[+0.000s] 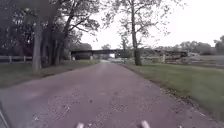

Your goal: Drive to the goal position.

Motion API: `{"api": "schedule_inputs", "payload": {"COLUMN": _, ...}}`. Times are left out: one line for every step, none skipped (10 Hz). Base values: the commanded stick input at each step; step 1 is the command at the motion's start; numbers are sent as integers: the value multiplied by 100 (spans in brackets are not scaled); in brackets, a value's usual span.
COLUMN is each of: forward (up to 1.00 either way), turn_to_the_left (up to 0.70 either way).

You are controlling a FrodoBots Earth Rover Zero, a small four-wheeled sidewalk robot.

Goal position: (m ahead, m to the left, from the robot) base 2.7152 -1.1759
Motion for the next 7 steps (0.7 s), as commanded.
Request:
{"api": "schedule_inputs", "payload": {"forward": 70, "turn_to_the_left": 0}}
{"api": "schedule_inputs", "payload": {"forward": 70, "turn_to_the_left": 0}}
{"api": "schedule_inputs", "payload": {"forward": 70, "turn_to_the_left": 0}}
{"api": "schedule_inputs", "payload": {"forward": 70, "turn_to_the_left": 0}}
{"api": "schedule_inputs", "payload": {"forward": 70, "turn_to_the_left": 0}}
{"api": "schedule_inputs", "payload": {"forward": 70, "turn_to_the_left": 0}}
{"api": "schedule_inputs", "payload": {"forward": 70, "turn_to_the_left": 0}}
